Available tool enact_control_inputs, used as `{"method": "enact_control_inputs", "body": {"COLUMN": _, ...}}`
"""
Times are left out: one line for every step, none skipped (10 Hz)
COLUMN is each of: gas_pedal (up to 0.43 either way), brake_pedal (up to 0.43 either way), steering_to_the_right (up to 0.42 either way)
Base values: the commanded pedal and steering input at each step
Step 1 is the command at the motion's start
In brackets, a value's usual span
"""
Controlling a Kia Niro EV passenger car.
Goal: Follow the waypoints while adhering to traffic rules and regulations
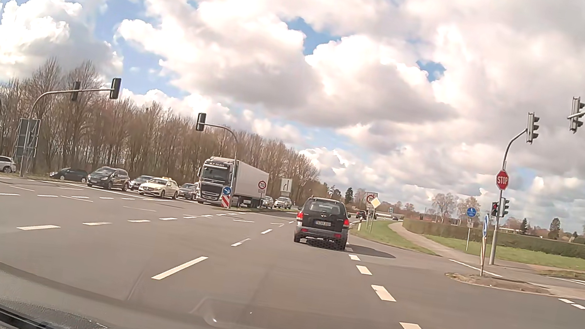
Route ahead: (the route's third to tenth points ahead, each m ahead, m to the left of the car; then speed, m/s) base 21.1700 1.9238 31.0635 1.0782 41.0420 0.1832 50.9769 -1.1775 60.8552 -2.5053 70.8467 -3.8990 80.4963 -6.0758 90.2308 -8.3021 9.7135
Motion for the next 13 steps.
{"method": "enact_control_inputs", "body": {"gas_pedal": 0.197, "brake_pedal": 0.0, "steering_to_the_right": 0.013}}
{"method": "enact_control_inputs", "body": {"gas_pedal": 0.197, "brake_pedal": 0.0, "steering_to_the_right": 0.013}}
{"method": "enact_control_inputs", "body": {"gas_pedal": 0.197, "brake_pedal": 0.0, "steering_to_the_right": 0.014}}
{"method": "enact_control_inputs", "body": {"gas_pedal": 0.197, "brake_pedal": 0.0, "steering_to_the_right": 0.013}}
{"method": "enact_control_inputs", "body": {"gas_pedal": 0.197, "brake_pedal": 0.0, "steering_to_the_right": 0.013}}
{"method": "enact_control_inputs", "body": {"gas_pedal": 0.189, "brake_pedal": 0.0, "steering_to_the_right": 0.013}}
{"method": "enact_control_inputs", "body": {"gas_pedal": 0.177, "brake_pedal": 0.0, "steering_to_the_right": 0.013}}
{"method": "enact_control_inputs", "body": {"gas_pedal": 0.177, "brake_pedal": 0.0, "steering_to_the_right": 0.013}}
{"method": "enact_control_inputs", "body": {"gas_pedal": 0.177, "brake_pedal": 0.0, "steering_to_the_right": 0.013}}
{"method": "enact_control_inputs", "body": {"gas_pedal": 0.177, "brake_pedal": 0.0, "steering_to_the_right": 0.013}}
{"method": "enact_control_inputs", "body": {"gas_pedal": 0.177, "brake_pedal": 0.0, "steering_to_the_right": 0.013}}
{"method": "enact_control_inputs", "body": {"gas_pedal": 0.177, "brake_pedal": 0.0, "steering_to_the_right": 0.013}}
{"method": "enact_control_inputs", "body": {"gas_pedal": 0.169, "brake_pedal": 0.0, "steering_to_the_right": 0.013}}
